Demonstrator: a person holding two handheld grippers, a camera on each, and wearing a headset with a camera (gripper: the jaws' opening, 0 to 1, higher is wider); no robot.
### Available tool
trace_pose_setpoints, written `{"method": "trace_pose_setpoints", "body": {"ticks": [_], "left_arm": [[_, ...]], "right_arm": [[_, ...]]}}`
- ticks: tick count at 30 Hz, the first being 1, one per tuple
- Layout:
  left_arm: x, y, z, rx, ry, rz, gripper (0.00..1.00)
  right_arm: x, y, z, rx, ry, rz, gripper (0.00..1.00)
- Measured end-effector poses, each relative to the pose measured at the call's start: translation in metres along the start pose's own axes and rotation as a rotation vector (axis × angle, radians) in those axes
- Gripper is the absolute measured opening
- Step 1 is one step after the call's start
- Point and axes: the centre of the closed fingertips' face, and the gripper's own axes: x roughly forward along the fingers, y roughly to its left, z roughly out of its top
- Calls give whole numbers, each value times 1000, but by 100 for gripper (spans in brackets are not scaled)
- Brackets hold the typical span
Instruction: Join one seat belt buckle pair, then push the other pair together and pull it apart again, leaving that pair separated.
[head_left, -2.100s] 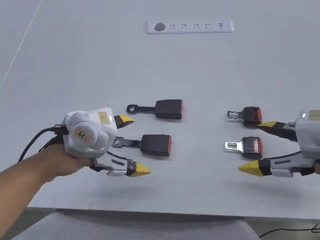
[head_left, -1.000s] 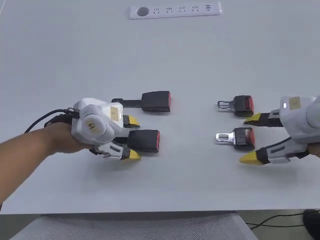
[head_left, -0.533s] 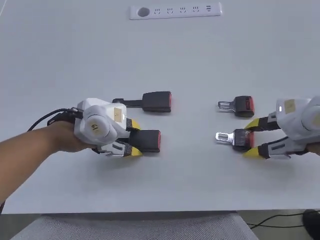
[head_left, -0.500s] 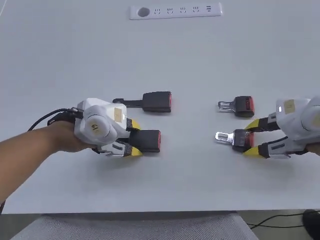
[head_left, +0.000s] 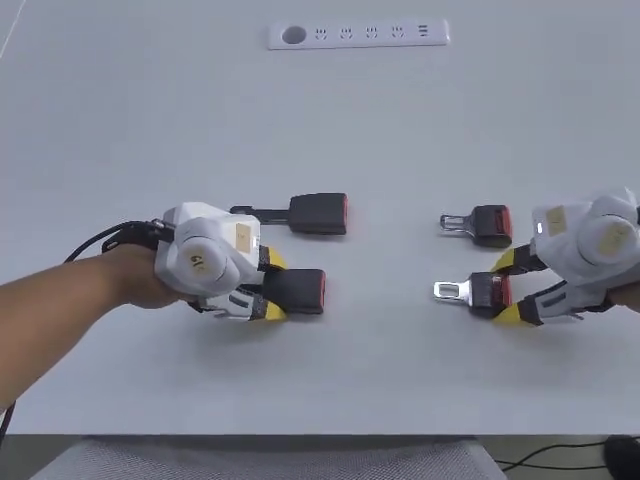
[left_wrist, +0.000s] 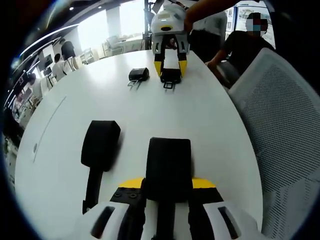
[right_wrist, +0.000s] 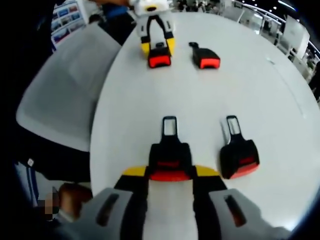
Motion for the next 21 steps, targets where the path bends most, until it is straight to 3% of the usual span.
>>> {"method": "trace_pose_setpoints", "body": {"ticks": [9,21], "left_arm": [[0,3,-4,-8,-2,-2,34],[3,6,-9,-17,3,-3,34]], "right_arm": [[3,4,6,-34,32,12,33],[22,4,34,-34,-31,19,34]]}}
